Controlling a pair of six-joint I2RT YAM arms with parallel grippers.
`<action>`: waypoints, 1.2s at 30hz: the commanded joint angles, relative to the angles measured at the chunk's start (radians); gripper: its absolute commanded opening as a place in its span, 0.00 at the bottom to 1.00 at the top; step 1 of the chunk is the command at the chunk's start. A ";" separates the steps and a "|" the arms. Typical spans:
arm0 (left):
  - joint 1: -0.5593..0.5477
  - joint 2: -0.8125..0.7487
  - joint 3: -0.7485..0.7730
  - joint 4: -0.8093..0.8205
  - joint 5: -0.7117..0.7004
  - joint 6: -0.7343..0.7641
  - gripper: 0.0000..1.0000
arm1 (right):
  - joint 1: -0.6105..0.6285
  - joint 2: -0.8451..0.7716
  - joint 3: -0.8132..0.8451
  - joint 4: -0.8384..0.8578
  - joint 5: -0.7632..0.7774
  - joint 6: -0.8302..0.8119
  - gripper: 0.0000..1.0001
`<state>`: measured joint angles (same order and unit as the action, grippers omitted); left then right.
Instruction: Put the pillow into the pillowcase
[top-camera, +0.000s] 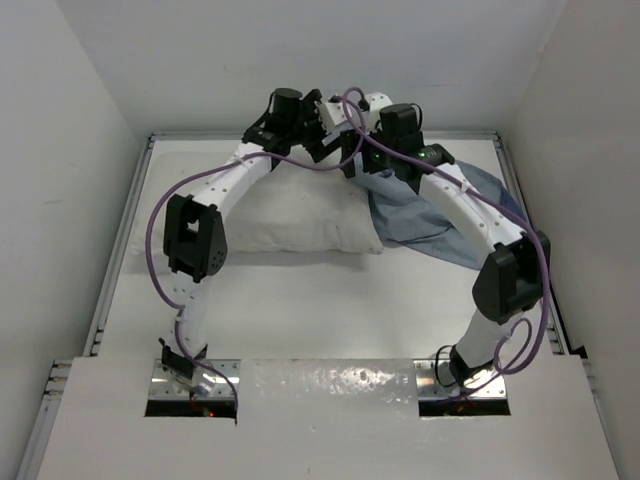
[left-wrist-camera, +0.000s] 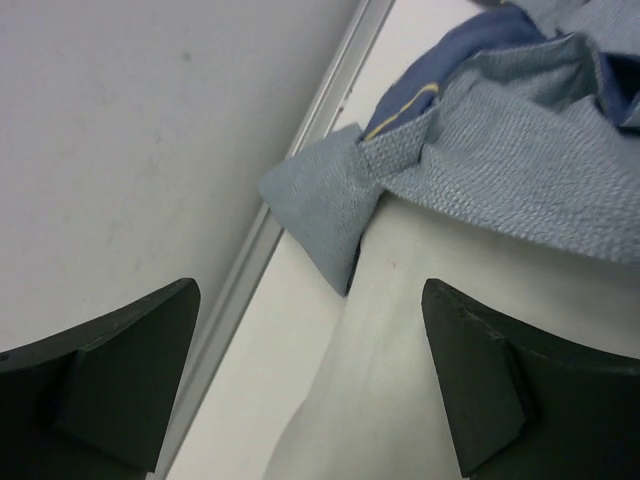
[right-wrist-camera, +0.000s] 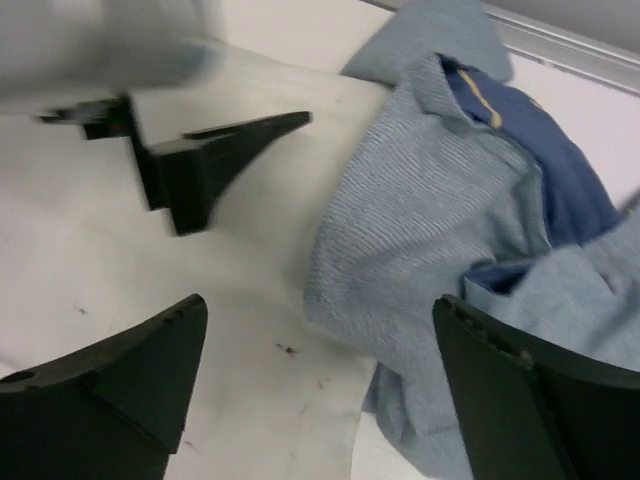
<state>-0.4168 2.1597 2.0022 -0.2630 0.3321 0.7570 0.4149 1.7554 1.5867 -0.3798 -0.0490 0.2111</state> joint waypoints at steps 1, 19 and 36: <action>0.006 -0.106 0.063 -0.044 0.090 0.010 0.93 | -0.010 -0.103 0.006 -0.036 0.115 -0.013 0.90; -0.102 -0.155 0.020 -0.733 0.116 0.358 0.71 | -0.028 -0.318 -0.669 0.246 0.299 0.442 0.81; -0.071 -0.143 -0.197 -0.282 -0.063 0.055 0.00 | -0.171 -0.109 -0.658 0.423 0.149 0.354 0.00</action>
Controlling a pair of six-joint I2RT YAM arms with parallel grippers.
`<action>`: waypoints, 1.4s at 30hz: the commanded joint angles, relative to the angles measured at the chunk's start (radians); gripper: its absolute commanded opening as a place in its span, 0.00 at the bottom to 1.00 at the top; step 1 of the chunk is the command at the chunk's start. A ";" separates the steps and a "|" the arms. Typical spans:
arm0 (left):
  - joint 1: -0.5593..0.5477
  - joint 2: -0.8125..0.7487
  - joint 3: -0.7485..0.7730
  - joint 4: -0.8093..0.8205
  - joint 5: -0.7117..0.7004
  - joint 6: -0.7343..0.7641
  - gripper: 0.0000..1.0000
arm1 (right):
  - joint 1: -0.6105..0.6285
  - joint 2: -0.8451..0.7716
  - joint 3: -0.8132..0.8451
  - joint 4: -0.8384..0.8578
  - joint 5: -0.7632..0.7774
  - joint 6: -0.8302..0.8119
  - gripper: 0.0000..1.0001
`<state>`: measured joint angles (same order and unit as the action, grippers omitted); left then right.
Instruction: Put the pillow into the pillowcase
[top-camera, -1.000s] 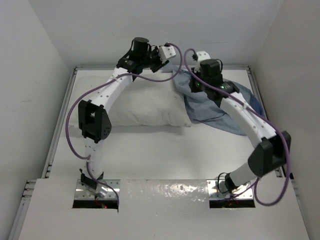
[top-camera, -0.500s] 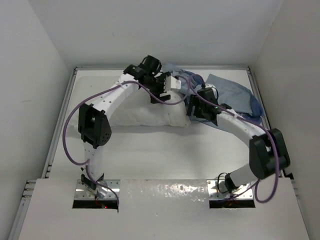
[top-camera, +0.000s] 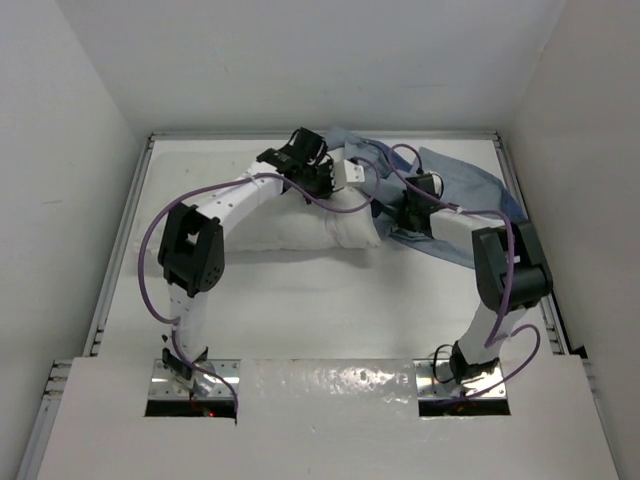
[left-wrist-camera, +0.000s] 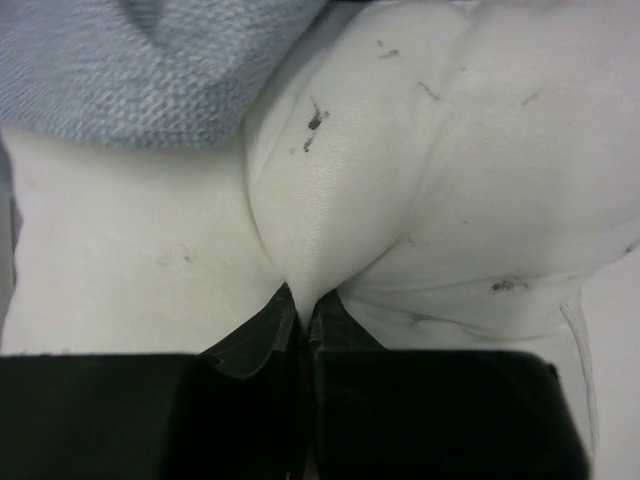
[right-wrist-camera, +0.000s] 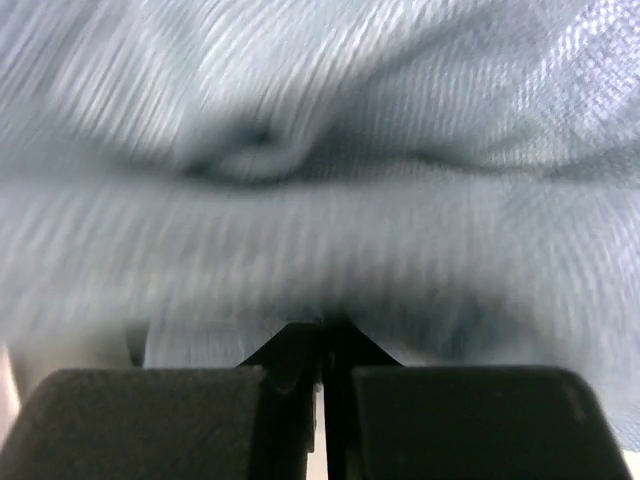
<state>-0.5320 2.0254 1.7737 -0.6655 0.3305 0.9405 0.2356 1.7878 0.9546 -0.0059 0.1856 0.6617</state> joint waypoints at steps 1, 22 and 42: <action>0.053 -0.008 0.045 0.147 -0.073 -0.153 0.00 | 0.008 -0.177 -0.031 -0.009 -0.139 -0.199 0.00; 0.037 0.030 0.075 0.299 -0.134 -0.163 0.00 | 0.045 -0.657 -0.042 -0.261 -0.897 -0.436 0.00; 0.001 0.009 0.183 0.006 0.060 -0.117 0.62 | 0.044 -0.474 0.022 -0.134 -0.235 -0.212 0.21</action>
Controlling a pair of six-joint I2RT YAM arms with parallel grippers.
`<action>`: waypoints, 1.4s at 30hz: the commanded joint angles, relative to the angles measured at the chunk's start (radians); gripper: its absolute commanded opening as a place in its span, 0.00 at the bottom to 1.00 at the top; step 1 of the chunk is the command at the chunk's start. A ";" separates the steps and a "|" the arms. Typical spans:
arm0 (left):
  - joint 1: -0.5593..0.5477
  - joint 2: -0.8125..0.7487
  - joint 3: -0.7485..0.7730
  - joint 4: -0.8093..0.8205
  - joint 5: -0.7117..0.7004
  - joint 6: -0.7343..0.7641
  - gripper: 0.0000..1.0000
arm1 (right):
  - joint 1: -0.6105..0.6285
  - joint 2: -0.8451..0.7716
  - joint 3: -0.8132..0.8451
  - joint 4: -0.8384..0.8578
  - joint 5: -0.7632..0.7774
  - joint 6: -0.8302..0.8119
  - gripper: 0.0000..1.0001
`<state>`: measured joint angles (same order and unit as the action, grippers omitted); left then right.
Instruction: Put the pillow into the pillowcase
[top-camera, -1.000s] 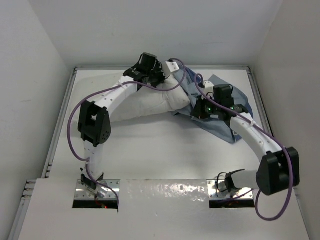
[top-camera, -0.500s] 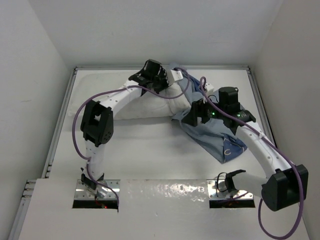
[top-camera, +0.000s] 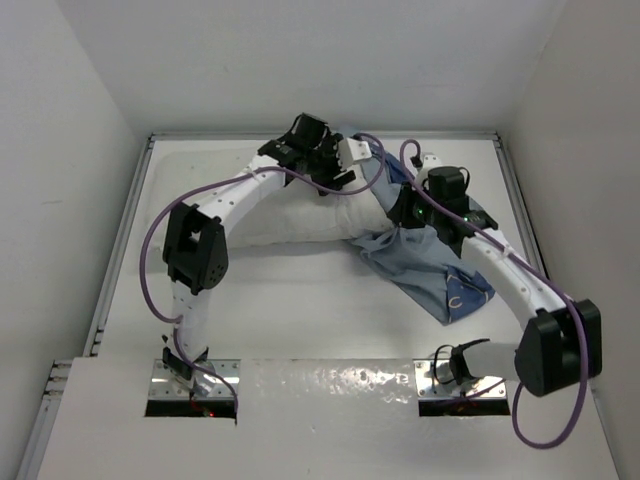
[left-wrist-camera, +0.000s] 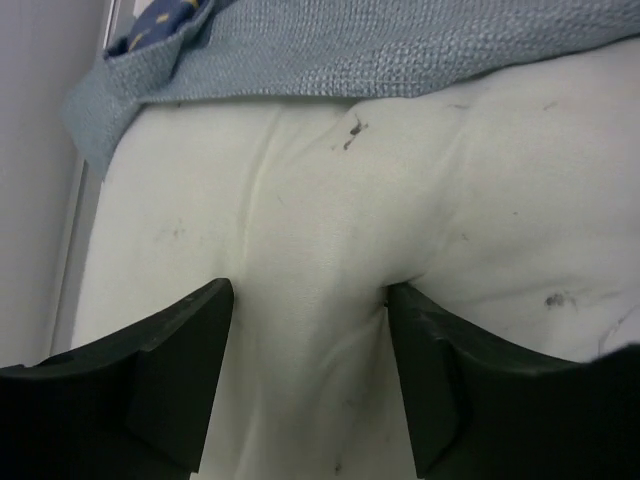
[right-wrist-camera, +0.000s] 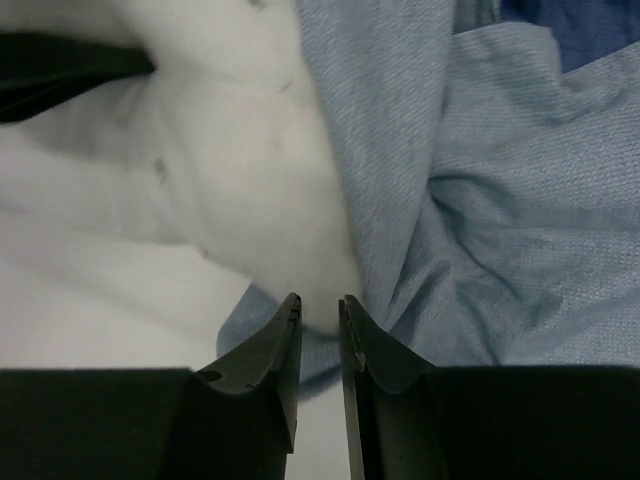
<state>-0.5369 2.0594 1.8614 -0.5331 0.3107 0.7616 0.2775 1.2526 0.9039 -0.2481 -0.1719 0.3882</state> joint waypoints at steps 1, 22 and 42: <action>0.006 -0.027 0.113 -0.151 0.094 0.083 0.64 | 0.002 0.062 0.085 0.124 0.130 0.061 0.23; -0.043 0.015 -0.021 -0.108 0.189 0.122 0.16 | 0.002 0.331 0.078 0.225 0.117 0.080 0.00; 0.049 0.048 0.128 0.110 0.059 -0.113 0.00 | 0.026 0.013 0.036 0.289 -0.423 0.133 0.00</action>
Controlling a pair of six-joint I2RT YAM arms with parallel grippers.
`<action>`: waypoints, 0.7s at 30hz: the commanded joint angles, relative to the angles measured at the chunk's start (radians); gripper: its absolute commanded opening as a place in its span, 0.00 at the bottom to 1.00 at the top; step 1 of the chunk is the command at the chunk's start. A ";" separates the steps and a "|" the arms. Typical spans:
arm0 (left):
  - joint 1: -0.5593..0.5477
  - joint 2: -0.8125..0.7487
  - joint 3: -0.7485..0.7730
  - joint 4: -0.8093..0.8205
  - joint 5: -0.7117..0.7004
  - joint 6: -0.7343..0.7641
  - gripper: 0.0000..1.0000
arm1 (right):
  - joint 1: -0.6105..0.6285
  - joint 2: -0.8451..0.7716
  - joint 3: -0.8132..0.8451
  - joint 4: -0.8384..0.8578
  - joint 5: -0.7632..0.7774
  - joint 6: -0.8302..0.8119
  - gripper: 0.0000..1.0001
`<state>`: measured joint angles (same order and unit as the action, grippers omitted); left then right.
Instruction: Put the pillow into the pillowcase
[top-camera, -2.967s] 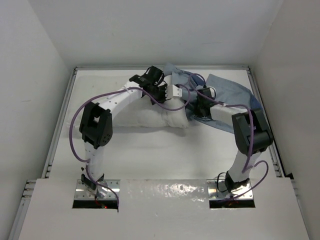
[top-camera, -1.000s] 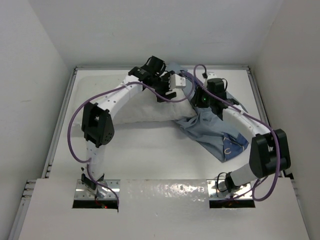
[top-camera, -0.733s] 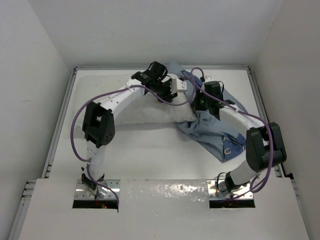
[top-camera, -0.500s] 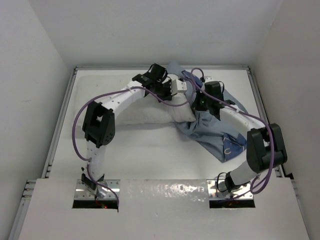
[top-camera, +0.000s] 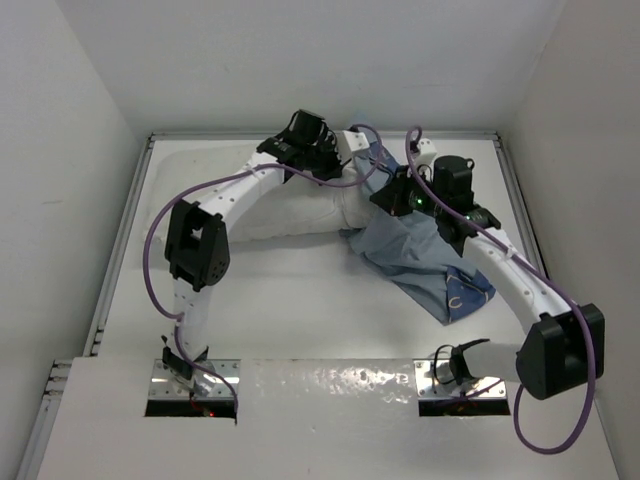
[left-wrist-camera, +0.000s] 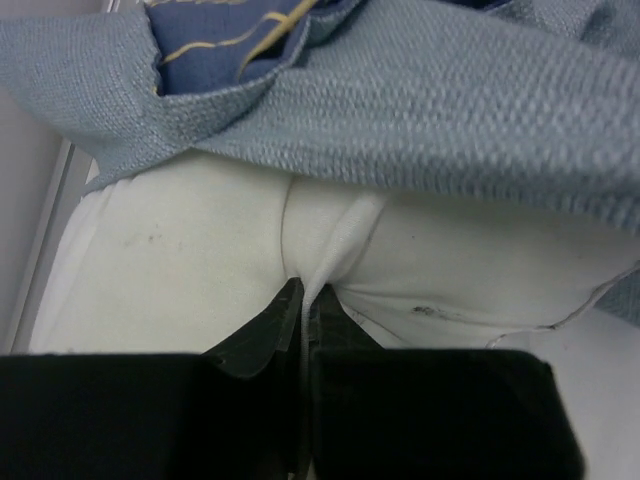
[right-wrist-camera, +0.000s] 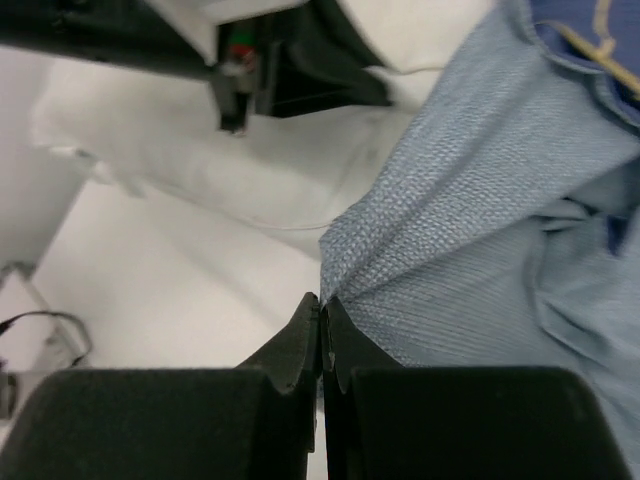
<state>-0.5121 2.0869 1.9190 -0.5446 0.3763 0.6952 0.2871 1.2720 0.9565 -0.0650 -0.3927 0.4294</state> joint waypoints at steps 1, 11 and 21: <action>0.023 0.025 0.080 0.120 -0.004 -0.051 0.00 | 0.021 0.003 -0.015 0.128 -0.213 0.110 0.00; -0.029 0.021 0.020 -0.053 0.189 -0.009 0.00 | 0.030 0.217 -0.003 0.295 0.032 0.307 0.00; 0.184 -0.045 0.242 -0.113 0.214 -0.071 0.83 | 0.027 0.296 0.060 0.222 0.087 0.235 0.70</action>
<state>-0.4431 2.1078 2.0510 -0.6830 0.5713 0.6525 0.3103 1.6245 0.9943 0.0952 -0.3672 0.6815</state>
